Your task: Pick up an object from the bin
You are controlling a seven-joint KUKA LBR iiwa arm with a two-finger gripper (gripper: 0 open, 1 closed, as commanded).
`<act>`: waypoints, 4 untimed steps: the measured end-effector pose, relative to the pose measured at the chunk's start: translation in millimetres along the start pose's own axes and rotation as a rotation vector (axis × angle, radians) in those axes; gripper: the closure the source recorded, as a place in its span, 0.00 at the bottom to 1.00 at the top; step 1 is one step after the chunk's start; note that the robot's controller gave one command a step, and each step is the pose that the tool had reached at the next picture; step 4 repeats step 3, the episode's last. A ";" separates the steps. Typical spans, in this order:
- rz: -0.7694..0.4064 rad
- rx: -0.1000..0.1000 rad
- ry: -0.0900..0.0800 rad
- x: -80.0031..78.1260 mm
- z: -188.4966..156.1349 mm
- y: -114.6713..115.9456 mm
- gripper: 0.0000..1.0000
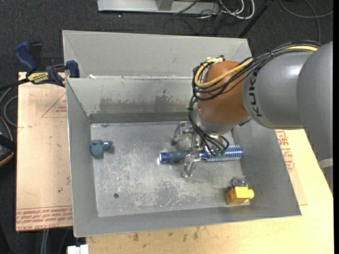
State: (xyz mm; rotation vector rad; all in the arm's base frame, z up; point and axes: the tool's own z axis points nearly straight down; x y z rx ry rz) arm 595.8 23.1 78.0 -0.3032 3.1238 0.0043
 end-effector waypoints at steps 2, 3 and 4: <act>0.006 0.002 -0.007 -13.5 -119.7 12.0 1.00; 0.005 0.003 -0.003 -8.3 -157.4 8.8 1.00; 0.005 0.003 -0.003 -8.3 -157.4 8.8 1.00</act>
Offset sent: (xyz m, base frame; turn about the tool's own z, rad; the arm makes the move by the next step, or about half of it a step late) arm 0.0000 0.0000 0.0000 0.0000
